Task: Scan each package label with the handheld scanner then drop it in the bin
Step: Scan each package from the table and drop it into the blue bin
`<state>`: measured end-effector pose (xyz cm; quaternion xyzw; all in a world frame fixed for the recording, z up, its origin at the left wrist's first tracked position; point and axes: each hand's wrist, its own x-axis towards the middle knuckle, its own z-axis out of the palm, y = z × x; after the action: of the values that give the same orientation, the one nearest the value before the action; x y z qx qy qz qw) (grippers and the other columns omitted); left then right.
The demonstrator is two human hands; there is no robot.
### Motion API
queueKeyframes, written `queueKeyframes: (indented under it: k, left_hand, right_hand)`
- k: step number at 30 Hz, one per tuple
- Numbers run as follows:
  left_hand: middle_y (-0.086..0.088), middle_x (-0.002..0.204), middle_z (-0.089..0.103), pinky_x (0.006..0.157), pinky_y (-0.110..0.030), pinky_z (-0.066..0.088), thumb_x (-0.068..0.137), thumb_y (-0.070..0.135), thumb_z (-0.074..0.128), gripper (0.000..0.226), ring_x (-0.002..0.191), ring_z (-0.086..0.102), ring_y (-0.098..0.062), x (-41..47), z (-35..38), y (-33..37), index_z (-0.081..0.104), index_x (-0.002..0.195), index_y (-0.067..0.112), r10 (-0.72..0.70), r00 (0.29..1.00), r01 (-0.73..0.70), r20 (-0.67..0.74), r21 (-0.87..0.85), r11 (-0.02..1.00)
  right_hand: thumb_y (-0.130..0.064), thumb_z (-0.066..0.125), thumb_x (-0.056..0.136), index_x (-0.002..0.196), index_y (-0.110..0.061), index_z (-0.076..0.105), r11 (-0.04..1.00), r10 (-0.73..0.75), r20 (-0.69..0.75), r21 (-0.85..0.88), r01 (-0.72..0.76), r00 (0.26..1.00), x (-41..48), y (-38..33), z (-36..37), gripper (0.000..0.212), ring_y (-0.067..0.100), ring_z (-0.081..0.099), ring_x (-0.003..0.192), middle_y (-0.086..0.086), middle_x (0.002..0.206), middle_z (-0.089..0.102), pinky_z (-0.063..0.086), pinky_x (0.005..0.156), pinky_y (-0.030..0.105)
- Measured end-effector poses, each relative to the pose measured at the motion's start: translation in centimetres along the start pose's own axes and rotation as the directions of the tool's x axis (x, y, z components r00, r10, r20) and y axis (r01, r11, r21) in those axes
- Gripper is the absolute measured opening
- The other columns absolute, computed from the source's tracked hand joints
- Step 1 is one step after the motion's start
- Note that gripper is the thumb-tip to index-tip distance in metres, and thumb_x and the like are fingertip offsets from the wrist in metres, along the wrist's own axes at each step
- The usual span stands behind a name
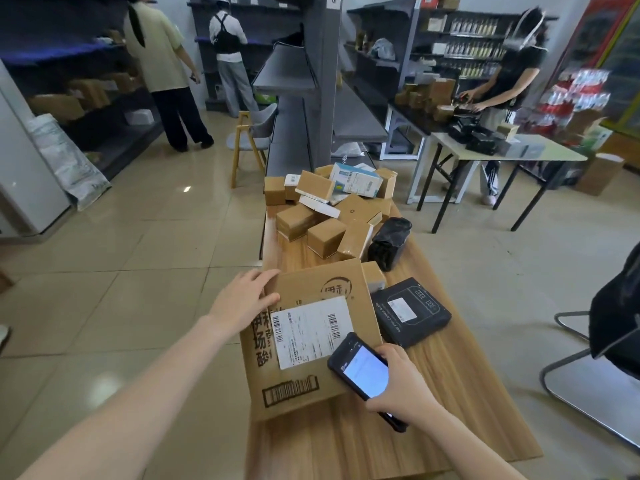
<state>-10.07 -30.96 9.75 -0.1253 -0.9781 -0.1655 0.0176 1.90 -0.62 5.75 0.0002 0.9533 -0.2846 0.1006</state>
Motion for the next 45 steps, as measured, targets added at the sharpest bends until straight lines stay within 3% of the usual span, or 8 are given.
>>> queueKeyframes:
  k: [3, 6, 10, 16, 23, 28, 40, 45]
  left_hand:
    - [0.001, 0.156, 0.019, 0.111, -0.038, 0.031, 0.092, 0.046, 0.055, 0.064, 0.144, 0.014, -0.018, -1.9, 1.8, 0.3, 0.03, 0.149, 0.031, 0.005, 0.997, -0.006, -0.079, -0.021, 1.0]
    - [0.008, 0.16, -0.016, 0.116, -0.044, 0.016, 0.087, 0.05, 0.062, 0.073, 0.147, -0.017, -0.016, -3.6, 3.5, 1.1, 0.03, 0.15, 0.03, -0.035, 0.993, 0.035, -0.117, -0.006, 0.999]
    - [0.008, 0.15, -0.042, 0.119, -0.049, 0.004, 0.077, 0.051, 0.074, 0.097, 0.145, -0.025, -0.023, -6.1, 6.2, 3.0, 0.015, 0.152, 0.038, -0.357, 0.918, 0.299, -0.171, -0.29, 0.909]
    - [-0.011, 0.159, -0.011, 0.109, -0.046, 0.039, 0.062, 0.065, 0.078, 0.127, 0.138, 0.036, -0.038, -7.4, 7.1, 3.0, -0.019, 0.143, 0.055, -0.413, 0.907, 0.413, 0.085, -0.377, 0.829]
    - [-0.007, 0.158, -0.006, 0.117, -0.045, 0.027, 0.074, 0.048, 0.078, 0.106, 0.146, 0.021, -0.03, -6.4, 6.7, 2.0, 0.004, 0.151, 0.048, -0.337, 0.933, 0.358, 0.124, -0.395, 0.846]
    - [-0.006, 0.158, -0.006, 0.116, -0.046, 0.03, 0.076, 0.047, 0.077, 0.104, 0.145, 0.023, -0.03, -6.2, 6.9, 2.2, 0.005, 0.151, 0.048, -0.352, 0.928, 0.371, 0.122, -0.381, 0.847]
    - [-0.006, 0.158, -0.017, 0.117, -0.043, 0.027, 0.081, 0.045, 0.073, 0.1, 0.147, 0.017, -0.032, -6.8, 7.0, 2.8, 0.001, 0.152, 0.044, -0.347, 0.932, 0.362, 0.107, -0.347, 0.865]
    - [-0.005, 0.158, -0.018, 0.115, -0.043, 0.032, 0.081, 0.047, 0.073, 0.1, 0.146, 0.019, -0.031, -6.8, 7.1, 2.6, 0.002, 0.151, 0.046, -0.348, 0.933, 0.359, 0.097, -0.339, 0.869]
  right_hand:
    - [-0.039, 0.079, 0.051, 0.126, -0.023, 0.038, 1.0, -0.002, 0.004, -0.007, 0.002, 1.0, 0.6, -0.2, -0.2, 0.086, 0.006, 0.047, 0.101, -0.011, 0.125, 0.039, 0.041, 0.067, 0.013]
    - [-0.039, 0.08, 0.051, 0.125, -0.023, 0.039, 1.0, -0.006, 0.012, -0.019, 0.006, 1.0, 1.1, -0.5, -0.4, 0.086, 0.006, 0.047, 0.101, -0.01, 0.125, 0.041, 0.041, 0.068, 0.014]
    - [-0.04, 0.08, 0.051, 0.126, -0.023, 0.038, 0.999, -0.01, 0.02, -0.053, 0.011, 1.0, 1.8, -0.8, -0.6, 0.088, 0.006, 0.046, 0.103, -0.01, 0.125, 0.041, 0.046, 0.074, 0.017]
    - [-0.036, 0.08, 0.048, 0.124, -0.021, 0.043, 0.995, -0.01, 0.046, -0.098, 0.014, 0.999, 3.2, -1.1, -3.2, 0.087, 0.008, 0.048, 0.1, -0.009, 0.113, 0.045, 0.048, 0.078, 0.022]
    - [-0.042, 0.078, 0.053, 0.133, -0.022, 0.037, 0.818, -0.152, 0.05, -0.554, 0.154, 0.987, 4.8, -2.4, -9.2, 0.092, 0.016, 0.05, 0.11, -0.006, 0.129, 0.041, 0.047, 0.085, 0.033]
    - [-0.042, 0.081, 0.054, 0.131, -0.022, 0.038, 0.71, -0.19, 0.038, -0.685, 0.164, 0.981, 5.1, -3.3, -10.9, 0.091, 0.016, 0.05, 0.106, -0.004, 0.121, 0.044, 0.048, 0.083, 0.031]
    - [-0.04, 0.082, 0.055, 0.13, -0.022, 0.038, 0.665, -0.179, 0.04, -0.732, 0.15, 0.983, 5.0, -4.0, -10.8, 0.088, 0.017, 0.049, 0.106, -0.003, 0.122, 0.044, 0.044, 0.082, 0.029]
    - [-0.043, 0.08, 0.052, 0.128, -0.022, 0.04, 0.793, -0.11, 0.006, -0.602, 0.091, 0.994, 5.0, -3.0, -10.0, 0.088, 0.015, 0.051, 0.104, -0.004, 0.122, 0.045, 0.049, 0.081, 0.029]
